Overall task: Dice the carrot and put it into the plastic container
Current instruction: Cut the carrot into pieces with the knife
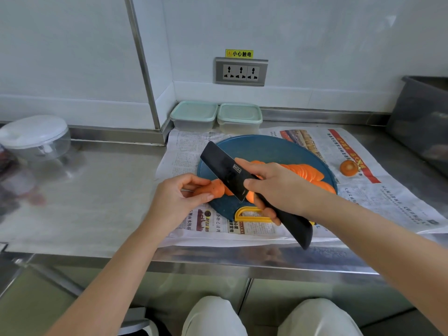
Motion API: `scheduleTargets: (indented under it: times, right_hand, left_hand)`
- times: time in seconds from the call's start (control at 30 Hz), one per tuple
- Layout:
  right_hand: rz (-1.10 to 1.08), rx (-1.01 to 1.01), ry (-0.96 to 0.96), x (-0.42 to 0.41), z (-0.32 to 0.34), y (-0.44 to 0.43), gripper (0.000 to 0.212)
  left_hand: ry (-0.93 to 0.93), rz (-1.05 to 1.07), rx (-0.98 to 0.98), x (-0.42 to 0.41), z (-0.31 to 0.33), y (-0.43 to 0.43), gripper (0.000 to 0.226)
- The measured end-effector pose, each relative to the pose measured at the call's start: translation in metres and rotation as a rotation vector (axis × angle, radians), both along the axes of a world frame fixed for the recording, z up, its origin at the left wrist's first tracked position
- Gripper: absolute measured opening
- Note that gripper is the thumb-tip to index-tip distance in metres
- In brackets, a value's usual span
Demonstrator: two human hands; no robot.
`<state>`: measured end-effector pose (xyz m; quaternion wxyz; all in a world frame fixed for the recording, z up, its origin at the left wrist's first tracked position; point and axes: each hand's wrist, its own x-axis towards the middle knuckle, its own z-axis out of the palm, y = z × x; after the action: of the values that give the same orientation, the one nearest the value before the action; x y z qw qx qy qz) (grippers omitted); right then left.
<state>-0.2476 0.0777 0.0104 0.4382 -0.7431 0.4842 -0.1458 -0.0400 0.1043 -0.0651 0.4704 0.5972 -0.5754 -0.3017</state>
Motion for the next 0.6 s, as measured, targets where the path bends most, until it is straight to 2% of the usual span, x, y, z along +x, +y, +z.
scheduleTargets:
  times: [0.6]
  right_hand:
    - [0.019, -0.029, 0.044, 0.0037, 0.0057, -0.0001, 0.056]
  left_hand:
    - [-0.009, -0.003, 0.021, -0.0006, 0.0024, 0.0019, 0.027]
